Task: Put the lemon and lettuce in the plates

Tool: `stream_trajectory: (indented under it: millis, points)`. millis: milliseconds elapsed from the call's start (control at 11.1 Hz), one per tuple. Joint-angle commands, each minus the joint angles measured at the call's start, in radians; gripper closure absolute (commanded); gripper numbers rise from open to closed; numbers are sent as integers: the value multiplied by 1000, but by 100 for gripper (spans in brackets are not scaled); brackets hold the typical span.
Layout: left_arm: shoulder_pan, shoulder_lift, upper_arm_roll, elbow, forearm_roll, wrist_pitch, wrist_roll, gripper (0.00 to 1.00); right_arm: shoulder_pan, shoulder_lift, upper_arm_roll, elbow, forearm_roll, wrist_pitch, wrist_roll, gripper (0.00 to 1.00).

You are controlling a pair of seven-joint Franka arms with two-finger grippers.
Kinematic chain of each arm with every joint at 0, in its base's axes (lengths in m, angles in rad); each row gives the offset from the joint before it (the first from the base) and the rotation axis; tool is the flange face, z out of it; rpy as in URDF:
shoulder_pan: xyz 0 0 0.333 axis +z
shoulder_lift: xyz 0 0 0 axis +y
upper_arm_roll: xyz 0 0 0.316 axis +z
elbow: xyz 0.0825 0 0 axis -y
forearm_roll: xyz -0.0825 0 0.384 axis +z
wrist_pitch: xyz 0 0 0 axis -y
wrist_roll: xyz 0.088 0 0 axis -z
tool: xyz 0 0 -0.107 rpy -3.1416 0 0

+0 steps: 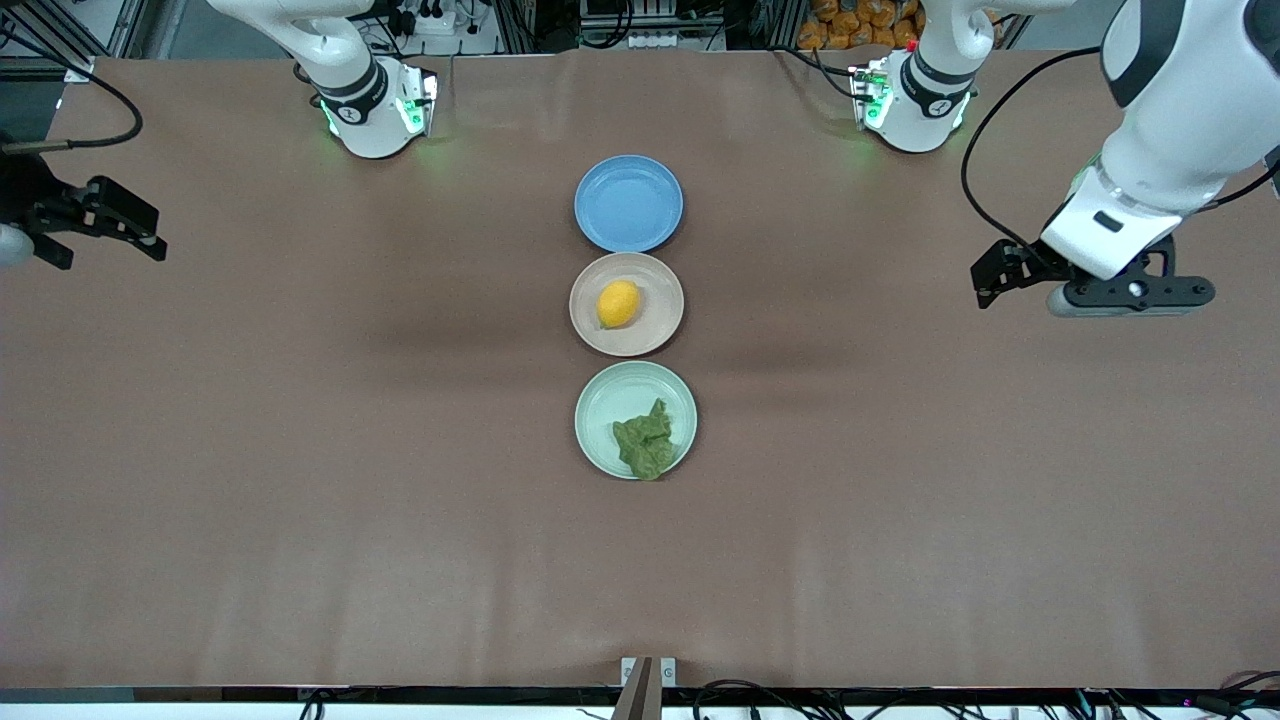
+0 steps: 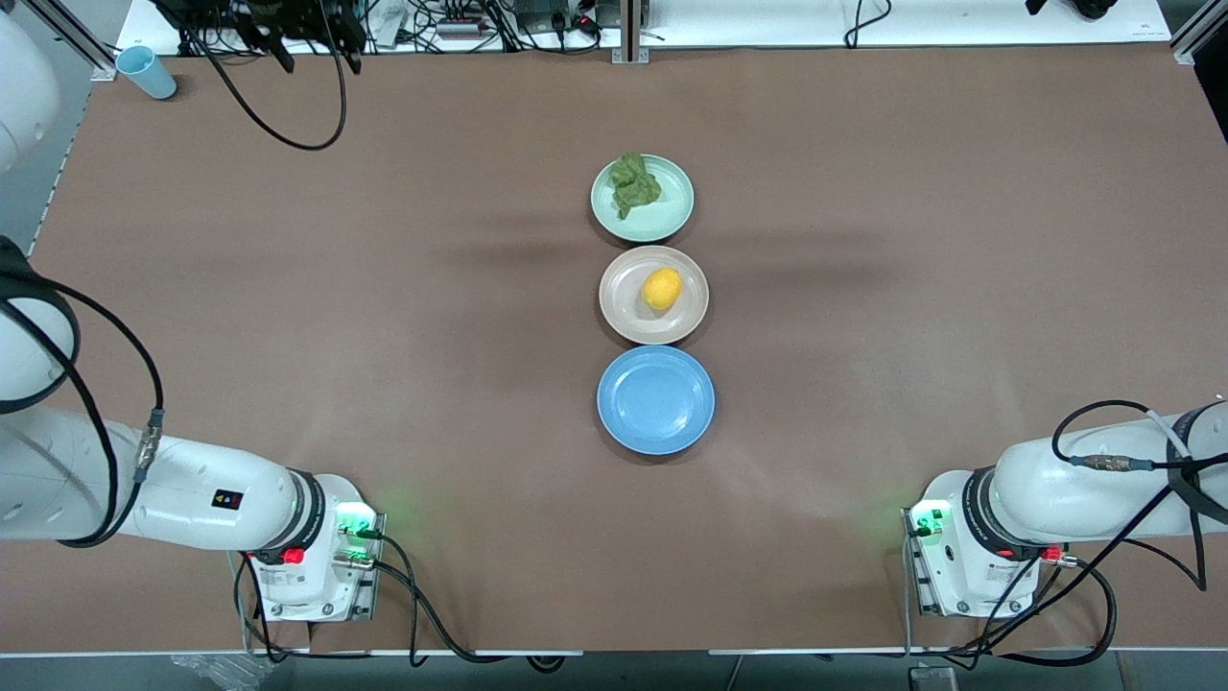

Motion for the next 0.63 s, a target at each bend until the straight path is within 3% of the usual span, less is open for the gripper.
stream_trajectory:
  millis: [0, 270, 541]
  points:
    - [-9, -4, 15, 114, -15, -76, 27, 0, -2, -40, -4, -8, 14, -36, -55, 0]
    - [-11, 1, 14, 223, -24, -216, 93, 0, 1, -36, -3, -63, 18, -9, -56, 0]
    - [-2, 1, 14, 260, -26, -282, 95, 0, 7, -51, -3, -147, 18, 20, -48, 0]
